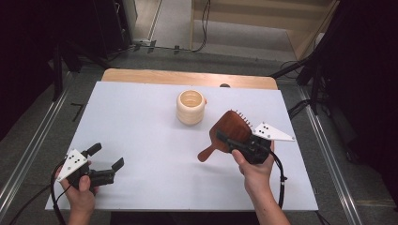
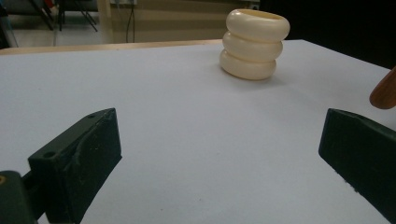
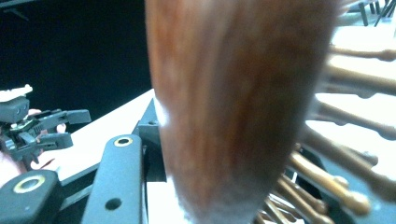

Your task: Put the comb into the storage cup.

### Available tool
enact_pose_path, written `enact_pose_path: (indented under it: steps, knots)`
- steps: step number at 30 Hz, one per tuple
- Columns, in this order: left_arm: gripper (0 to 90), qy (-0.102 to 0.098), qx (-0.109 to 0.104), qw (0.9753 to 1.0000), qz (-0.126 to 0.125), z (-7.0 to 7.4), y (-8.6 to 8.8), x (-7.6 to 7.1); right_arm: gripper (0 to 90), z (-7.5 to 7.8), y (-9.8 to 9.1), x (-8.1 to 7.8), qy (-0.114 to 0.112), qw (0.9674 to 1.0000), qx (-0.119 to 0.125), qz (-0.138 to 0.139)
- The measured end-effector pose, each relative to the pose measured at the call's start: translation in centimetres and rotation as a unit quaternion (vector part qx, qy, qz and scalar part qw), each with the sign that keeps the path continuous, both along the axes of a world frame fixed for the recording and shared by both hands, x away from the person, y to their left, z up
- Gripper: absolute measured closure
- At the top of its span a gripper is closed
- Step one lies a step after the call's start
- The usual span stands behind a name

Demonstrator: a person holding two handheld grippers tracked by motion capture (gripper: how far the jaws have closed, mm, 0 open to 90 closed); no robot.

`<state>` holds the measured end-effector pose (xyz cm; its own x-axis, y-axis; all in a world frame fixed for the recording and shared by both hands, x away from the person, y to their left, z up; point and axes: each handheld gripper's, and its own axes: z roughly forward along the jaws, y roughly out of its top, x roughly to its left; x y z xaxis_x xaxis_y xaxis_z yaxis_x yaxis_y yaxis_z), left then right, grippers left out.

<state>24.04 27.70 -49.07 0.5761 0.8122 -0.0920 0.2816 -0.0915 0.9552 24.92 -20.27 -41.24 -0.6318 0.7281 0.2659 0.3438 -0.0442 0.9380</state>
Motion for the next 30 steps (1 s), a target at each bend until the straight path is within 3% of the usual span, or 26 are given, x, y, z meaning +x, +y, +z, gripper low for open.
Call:
enact_pose_path:
  steps: [30]
  knots:
    - [0.0,0.001,-0.002,1.0,-0.001,-0.1,0.0,0.0,50.4,2.3,0.3,2.6,-0.011,0.9999,0.0,-0.012]
